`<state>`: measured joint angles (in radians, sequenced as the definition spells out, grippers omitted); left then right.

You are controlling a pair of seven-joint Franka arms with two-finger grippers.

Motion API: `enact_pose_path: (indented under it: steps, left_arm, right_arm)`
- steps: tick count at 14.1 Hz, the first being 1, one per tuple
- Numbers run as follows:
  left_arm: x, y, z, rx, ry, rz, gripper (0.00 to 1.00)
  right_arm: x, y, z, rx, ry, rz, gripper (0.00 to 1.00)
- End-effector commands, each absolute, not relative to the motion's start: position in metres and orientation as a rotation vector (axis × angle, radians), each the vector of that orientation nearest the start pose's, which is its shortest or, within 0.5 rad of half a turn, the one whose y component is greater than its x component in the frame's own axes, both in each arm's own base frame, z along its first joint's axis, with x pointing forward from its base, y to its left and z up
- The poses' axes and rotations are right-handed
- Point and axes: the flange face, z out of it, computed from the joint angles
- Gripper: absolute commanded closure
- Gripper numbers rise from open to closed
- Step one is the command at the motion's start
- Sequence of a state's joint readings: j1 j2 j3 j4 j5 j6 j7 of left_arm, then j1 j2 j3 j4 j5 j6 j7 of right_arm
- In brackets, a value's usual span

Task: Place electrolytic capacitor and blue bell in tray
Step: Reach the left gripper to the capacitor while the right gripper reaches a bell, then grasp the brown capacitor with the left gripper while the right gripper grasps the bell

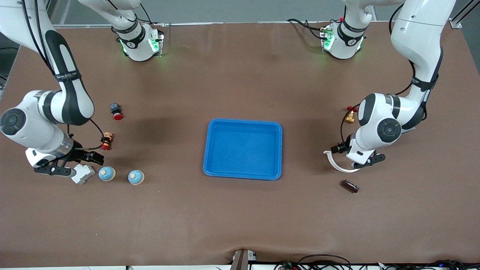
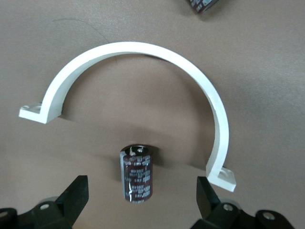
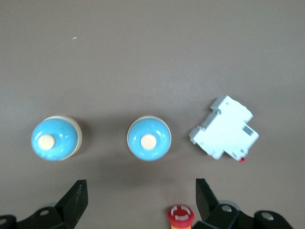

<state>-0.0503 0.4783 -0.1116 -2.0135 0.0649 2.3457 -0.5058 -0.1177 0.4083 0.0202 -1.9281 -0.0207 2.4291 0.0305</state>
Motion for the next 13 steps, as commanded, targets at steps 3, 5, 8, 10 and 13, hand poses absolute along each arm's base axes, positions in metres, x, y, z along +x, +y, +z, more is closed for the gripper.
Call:
enact_pose_path:
  steps: [3, 5, 8, 10, 13]
  left_arm:
    - [0.584, -0.085, 0.194, -3.057, -0.474, 0.196, 0.00]
    - [0.586, -0.085, 0.192, -3.063, -0.485, 0.188, 0.00]
    - [0.585, -0.086, 0.185, -3.063, -0.501, 0.197, 0.00]
    - [0.584, -0.087, 0.182, -3.062, -0.500, 0.207, 0.00]
    - [0.583, -0.088, 0.177, -3.060, -0.500, 0.218, 0.00]
  right_arm:
    - [0.643, -0.079, 0.239, -3.133, 0.215, -0.176, 0.00]
    - [0.649, -0.081, 0.227, -3.131, 0.221, -0.165, 0.00]
    - [0.655, -0.082, 0.207, -3.128, 0.224, -0.160, 0.00]
    - [0.658, -0.081, 0.199, -3.120, 0.234, -0.174, 0.00]
    - [0.661, -0.076, 0.194, -3.109, 0.243, -0.179, 0.00]
